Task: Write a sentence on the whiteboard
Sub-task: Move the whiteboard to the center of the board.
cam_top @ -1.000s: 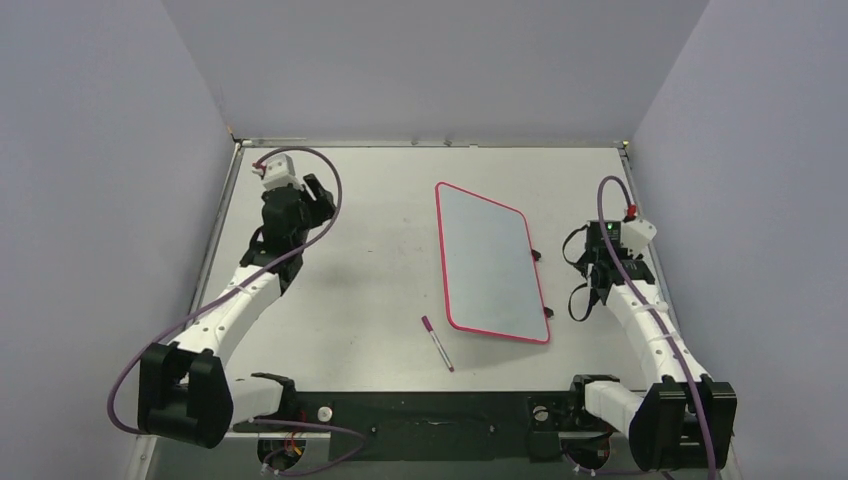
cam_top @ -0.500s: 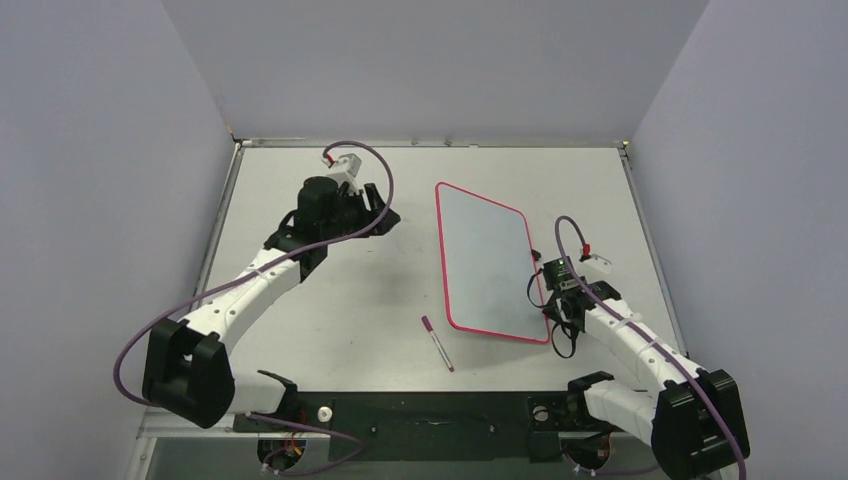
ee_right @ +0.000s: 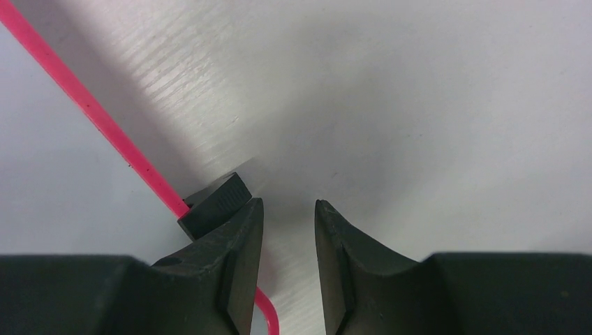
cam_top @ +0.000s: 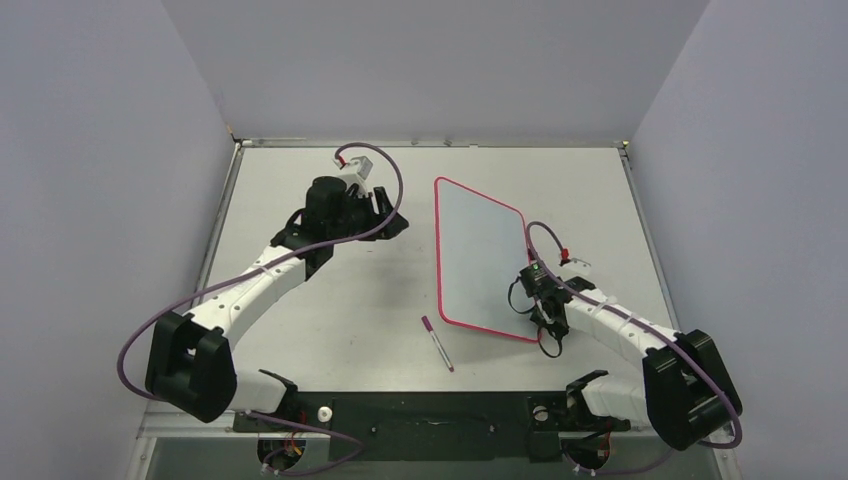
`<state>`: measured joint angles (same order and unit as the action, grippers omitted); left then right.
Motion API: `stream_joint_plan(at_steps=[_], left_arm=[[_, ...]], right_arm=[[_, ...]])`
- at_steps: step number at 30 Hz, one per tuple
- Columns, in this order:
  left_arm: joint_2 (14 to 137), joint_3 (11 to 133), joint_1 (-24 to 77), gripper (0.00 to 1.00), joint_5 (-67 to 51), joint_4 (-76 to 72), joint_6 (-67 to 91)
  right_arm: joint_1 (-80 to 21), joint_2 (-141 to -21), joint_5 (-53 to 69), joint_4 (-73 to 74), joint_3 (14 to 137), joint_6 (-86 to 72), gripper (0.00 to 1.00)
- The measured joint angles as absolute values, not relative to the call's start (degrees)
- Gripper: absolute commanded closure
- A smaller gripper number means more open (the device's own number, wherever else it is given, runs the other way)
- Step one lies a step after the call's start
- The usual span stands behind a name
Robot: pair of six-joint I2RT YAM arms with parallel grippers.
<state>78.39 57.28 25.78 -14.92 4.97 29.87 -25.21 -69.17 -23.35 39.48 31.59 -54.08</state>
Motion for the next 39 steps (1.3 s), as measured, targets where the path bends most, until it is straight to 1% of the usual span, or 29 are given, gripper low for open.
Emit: stream_joint_plan(at_steps=[10,14,22,28,39], left_arm=[[74.96,57.28,25.78,0.46,-12.82,8.14,28.99],[73.14,57.47,25.34,0.46,-11.51,10.26,27.92],[68.47,59.18,23.59,0.4,-2.68,17.15,26.46],[64.36,59.88,22.92,0.39,2.92,20.64,25.91],[59.79,59.96,22.37,0.39,6.81,24.56,24.99]], right_arm=[[-30.5,-73.71,-22.31,36.77,35.16,-54.74,0.69],[-32.99,-77.91,-20.6,34.22,38.02,-54.41,0.69],[-38.44,-85.8,-15.4,27.35,43.53,-53.08,0.69],[-41.19,-90.26,-13.13,24.43,47.64,-52.53,0.69],[-46.7,-97.97,-9.17,20.03,55.64,-50.54,0.7]])
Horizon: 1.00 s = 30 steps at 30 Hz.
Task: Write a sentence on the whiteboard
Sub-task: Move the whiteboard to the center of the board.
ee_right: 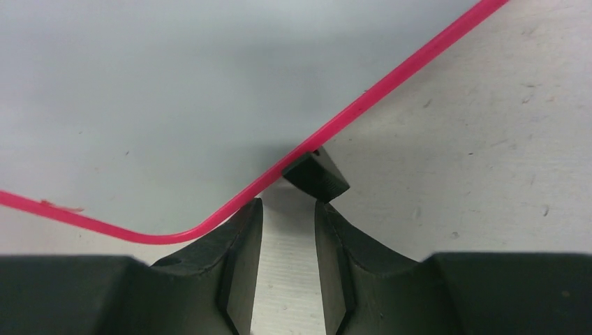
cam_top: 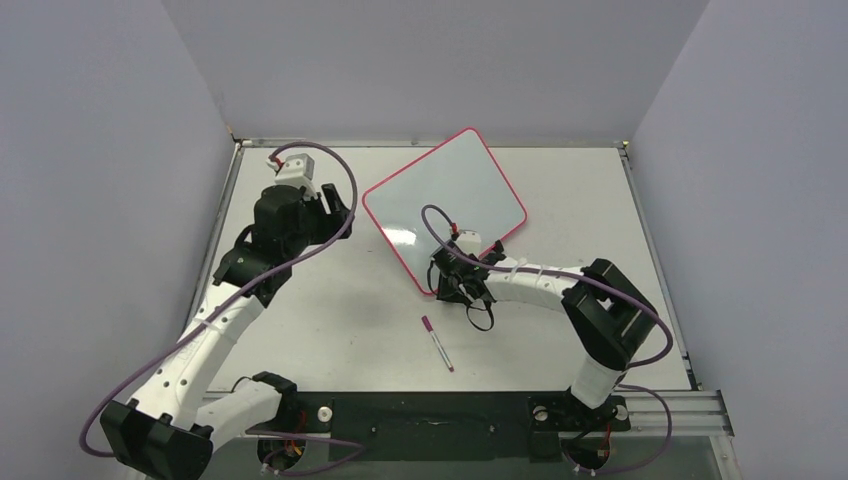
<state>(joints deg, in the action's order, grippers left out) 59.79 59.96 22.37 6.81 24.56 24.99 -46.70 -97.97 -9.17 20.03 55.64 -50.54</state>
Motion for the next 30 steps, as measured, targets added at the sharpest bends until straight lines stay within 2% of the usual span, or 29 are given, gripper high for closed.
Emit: stream_joint_plan(at_steps=[7,12,14,17,21,26,30], left_arm=[[55.83,58.43,22.37,0.39,7.05,26.76,24.8],[51.16,54.41,22.46,0.39,6.7,28.58,24.86],[49.67,52.9,22.61,0.39,6.35,29.34,24.88],[47.94,51.07,23.03,0.39,5.28,30.83,24.86],[46.41,49.41,23.75,0.39,3.75,32.18,25.02],[43.2,48.23,24.58,0.4,1.98,33.71,25.87],[41.47,48.14,25.1,0.4,0.69,34.41,26.83]], right_arm=[[-48.69,-97.69,-8.71,20.51,55.77,-49.23,0.69],[-51.07,-92.75,-10.02,22.11,54.63,-46.61,0.66],[-52.73,-90.21,-10.37,22.52,53.95,-44.93,0.61],[-55.92,-87.59,-10.92,22.7,52.64,-42.74,0.49],[-63.05,-86.39,-12.73,23.16,50.17,-41.15,0.46],[-69.6,-86.52,-14.39,23.0,47.13,-42.04,0.52],[-71.05,-88.4,-15.68,21.74,45.36,-43.64,0.66]])
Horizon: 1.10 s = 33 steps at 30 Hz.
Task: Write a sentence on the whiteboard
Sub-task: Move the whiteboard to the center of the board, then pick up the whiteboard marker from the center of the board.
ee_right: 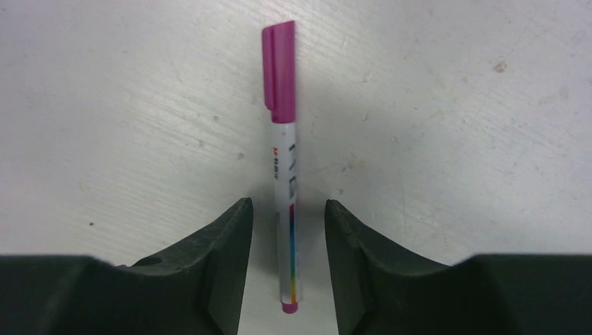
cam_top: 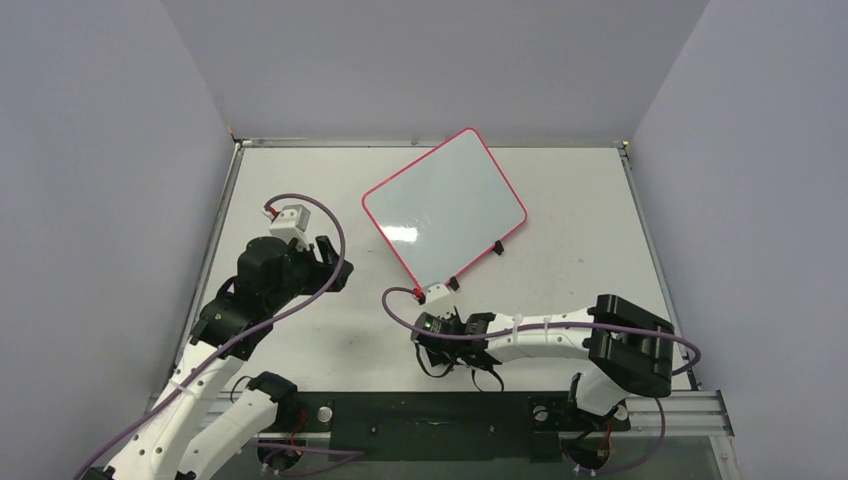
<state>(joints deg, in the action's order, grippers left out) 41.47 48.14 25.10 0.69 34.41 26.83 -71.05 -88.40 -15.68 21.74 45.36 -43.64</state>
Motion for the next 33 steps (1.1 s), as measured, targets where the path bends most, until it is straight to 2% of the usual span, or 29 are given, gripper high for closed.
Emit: stream_joint_plan(at_steps=[3,5,6,7,16,25,33], left_arm=[[40.45,48.14,25.63,0.4,-0.54,35.35,27.77],[39.81,48.12,25.91,0.4,-1.34,35.86,28.14],[39.51,48.1,26.0,0.4,-1.93,36.18,28.29],[39.27,48.1,26.11,0.4,-2.55,36.51,28.32],[39.51,48.1,26.22,0.38,-7.38,38.37,27.14],[39.46,48.12,26.22,0.37,-22.94,29.08,25.43],[45.47,51.64,26.22,0.34,-41.98,16.93,26.52]], right_arm=[[-72.07,-89.69,-17.78,19.75,45.23,-44.4,0.75],[-72.95,-90.35,-19.22,18.83,45.32,-44.56,0.87],[-73.54,-90.78,-19.9,18.39,45.6,-44.77,0.97],[-74.19,-91.33,-20.47,17.87,45.93,-44.99,1.0],[-78.13,-89.8,-22.24,20.69,46.83,-45.84,1.0],[-78.37,-62.87,-19.16,22.39,47.77,-44.66,1.0],[-71.9,-54.57,-5.45,20.36,48.9,-39.05,1.0]])
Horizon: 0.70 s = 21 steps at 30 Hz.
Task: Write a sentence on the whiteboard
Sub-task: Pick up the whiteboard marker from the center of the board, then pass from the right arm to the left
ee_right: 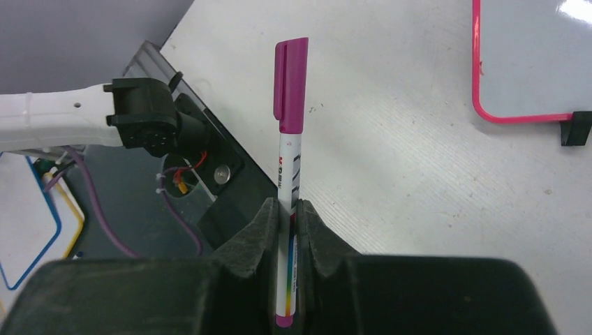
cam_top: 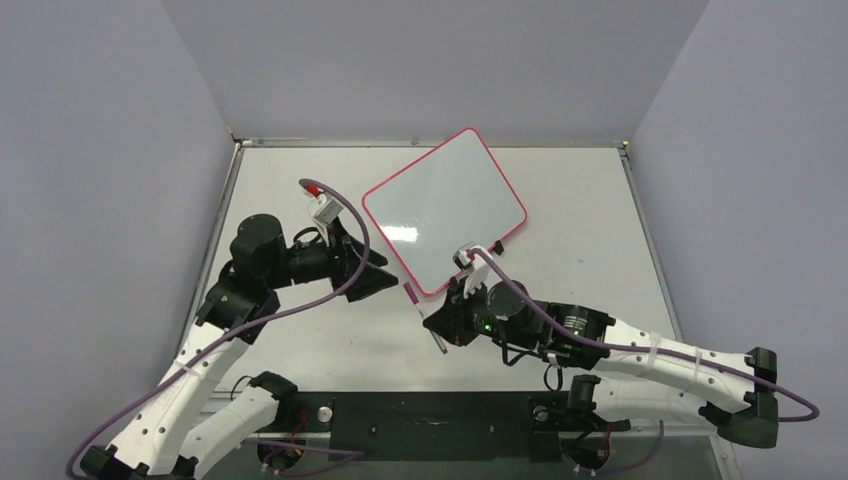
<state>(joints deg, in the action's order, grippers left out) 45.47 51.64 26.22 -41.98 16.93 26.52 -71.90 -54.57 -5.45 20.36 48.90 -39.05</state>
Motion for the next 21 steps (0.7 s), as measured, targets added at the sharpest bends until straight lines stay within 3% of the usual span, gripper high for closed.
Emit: stream_joint_plan(at_steps=[6,13,21], left_arm=[[49.41,54.02,26.22,0.31,-51.44,11.05,26.55],[51.62,51.51,26.22,0.29,-55.64,0.32,29.98],[54.11,50.11,26.22,0.39,-59.46,-8.67,35.11]], right_arm=[[-64.27,-53.04,8.56,19.92,52.75,-34.83,1.0],[-62.17,-53.21,19.16,18.15,58.11,-32.32,1.0],[-60.27,-54.89,23.99,17.52,58.81,-31.92,1.0]])
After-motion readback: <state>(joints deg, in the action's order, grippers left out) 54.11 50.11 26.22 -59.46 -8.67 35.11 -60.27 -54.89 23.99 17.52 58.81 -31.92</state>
